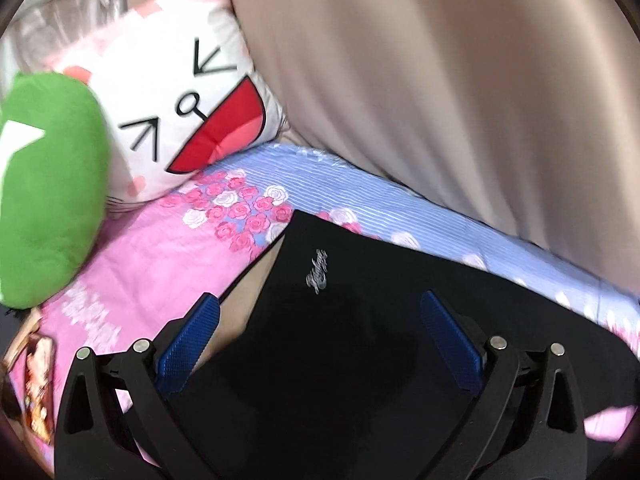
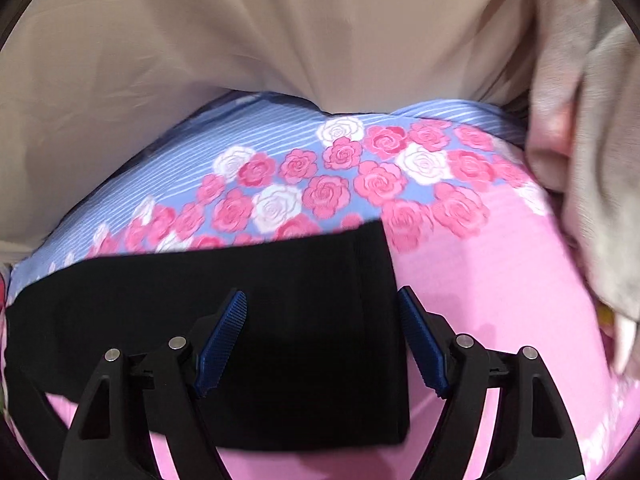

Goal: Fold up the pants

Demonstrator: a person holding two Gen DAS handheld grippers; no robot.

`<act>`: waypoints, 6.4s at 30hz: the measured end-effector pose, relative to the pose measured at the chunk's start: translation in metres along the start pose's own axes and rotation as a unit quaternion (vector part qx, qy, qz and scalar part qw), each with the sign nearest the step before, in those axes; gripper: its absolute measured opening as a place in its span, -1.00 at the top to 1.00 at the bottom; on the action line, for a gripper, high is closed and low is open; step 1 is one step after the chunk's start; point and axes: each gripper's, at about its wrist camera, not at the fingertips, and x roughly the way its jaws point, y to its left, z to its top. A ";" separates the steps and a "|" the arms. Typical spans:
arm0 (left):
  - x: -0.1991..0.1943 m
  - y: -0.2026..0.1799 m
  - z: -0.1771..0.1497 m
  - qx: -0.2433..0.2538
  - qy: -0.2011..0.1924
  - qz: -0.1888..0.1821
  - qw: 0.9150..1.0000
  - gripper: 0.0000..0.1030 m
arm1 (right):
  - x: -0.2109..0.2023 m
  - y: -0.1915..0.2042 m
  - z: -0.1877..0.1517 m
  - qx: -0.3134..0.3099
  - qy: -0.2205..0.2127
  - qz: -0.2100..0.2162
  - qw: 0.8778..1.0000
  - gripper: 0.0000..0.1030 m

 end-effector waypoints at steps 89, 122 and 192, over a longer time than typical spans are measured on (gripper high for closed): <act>-0.121 -0.014 -0.168 0.061 0.088 -0.105 0.989 -0.22 | -0.217 0.015 -0.171 0.057 -0.175 0.131 0.974 0.93; -0.101 -0.032 -0.190 0.074 0.113 -0.087 0.987 -0.45 | -0.157 -0.058 -0.212 -0.016 -0.088 -0.082 0.993 0.87; -0.128 -0.133 -0.245 0.194 0.055 -0.055 0.978 -0.85 | -0.142 -0.064 -0.244 0.039 -0.081 -0.096 0.991 0.79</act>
